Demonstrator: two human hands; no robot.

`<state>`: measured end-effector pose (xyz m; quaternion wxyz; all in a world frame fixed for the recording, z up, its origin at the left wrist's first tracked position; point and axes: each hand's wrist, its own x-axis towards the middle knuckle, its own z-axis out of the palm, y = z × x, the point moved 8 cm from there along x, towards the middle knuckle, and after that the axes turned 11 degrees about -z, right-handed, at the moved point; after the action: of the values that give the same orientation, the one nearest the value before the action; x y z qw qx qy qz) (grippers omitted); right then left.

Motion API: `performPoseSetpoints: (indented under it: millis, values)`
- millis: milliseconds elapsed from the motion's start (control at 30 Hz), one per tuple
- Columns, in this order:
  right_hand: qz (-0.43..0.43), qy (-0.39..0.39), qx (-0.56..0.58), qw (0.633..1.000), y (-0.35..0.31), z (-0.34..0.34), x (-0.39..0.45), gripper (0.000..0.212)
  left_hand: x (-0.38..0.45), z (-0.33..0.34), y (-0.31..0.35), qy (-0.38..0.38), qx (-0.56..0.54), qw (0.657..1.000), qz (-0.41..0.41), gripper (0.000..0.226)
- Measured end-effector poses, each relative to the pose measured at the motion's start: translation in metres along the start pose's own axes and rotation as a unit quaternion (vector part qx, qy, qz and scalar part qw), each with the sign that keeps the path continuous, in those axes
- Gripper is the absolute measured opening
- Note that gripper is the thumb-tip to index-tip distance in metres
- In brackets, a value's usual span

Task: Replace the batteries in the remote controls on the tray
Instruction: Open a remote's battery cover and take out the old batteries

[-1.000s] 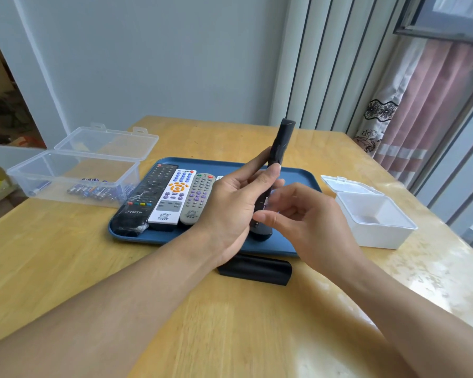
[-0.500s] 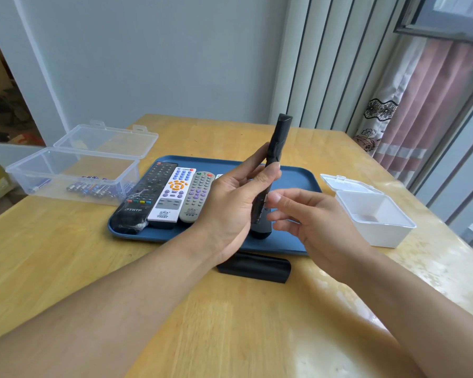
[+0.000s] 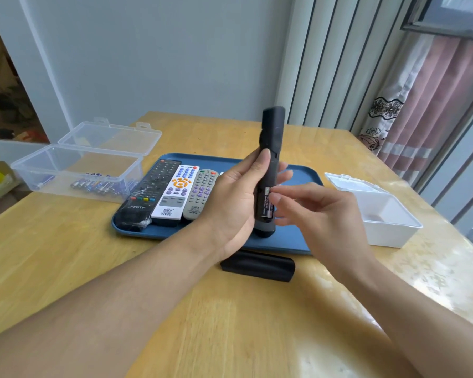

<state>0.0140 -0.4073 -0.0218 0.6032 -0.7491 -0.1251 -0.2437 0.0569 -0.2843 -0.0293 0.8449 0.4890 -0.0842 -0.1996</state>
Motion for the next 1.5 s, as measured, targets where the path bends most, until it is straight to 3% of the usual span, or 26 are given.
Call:
performPoseSetpoints:
  millis: [67,200,600,933,1033,1100,1200,1300,1500]
  values:
    - [-0.083,0.002,-0.081,0.993,-0.008,0.000,0.000,0.011,-0.001,0.000,-0.001,0.007,-0.026,0.999,-0.027,0.038]
    - [-0.169,-0.005,-0.151,0.974,-0.015,-0.001,0.001,0.014,-0.003,-0.001,-0.003,0.012,-0.057,0.997,-0.056,0.045]
    - [-0.289,-0.047,-0.285,0.913,-0.030,0.008,-0.002,0.019,0.003,-0.009,-0.009,0.027,-0.060,0.995,-0.080,0.048]
    - [-0.265,-0.042,-0.253,0.930,-0.035,0.004,0.001,0.010,0.004,-0.003,-0.003,0.012,0.036,0.999,-0.010,0.027]
    - [-0.262,-0.076,-0.267,0.924,-0.033,0.009,-0.002,0.008,0.003,0.001,-0.001,0.003,0.068,0.998,0.006,0.028]
    - [-0.242,-0.098,-0.272,0.926,-0.025,0.016,-0.005,0.009,0.003,-0.001,0.007,0.007,0.058,0.998,0.024,0.023]
    - [-0.248,-0.053,-0.256,0.933,-0.027,0.013,-0.003,0.007,0.003,-0.004,0.017,0.006,0.010,0.999,0.031,0.019]
    - [-0.276,-0.002,-0.239,0.931,-0.035,0.005,-0.001,0.011,0.005,-0.004,0.014,-0.010,-0.035,0.999,0.008,0.021]
    - [-0.306,0.011,-0.245,0.920,-0.038,0.004,-0.002,0.014,0.003,-0.002,0.008,-0.020,-0.060,0.998,-0.016,0.031]
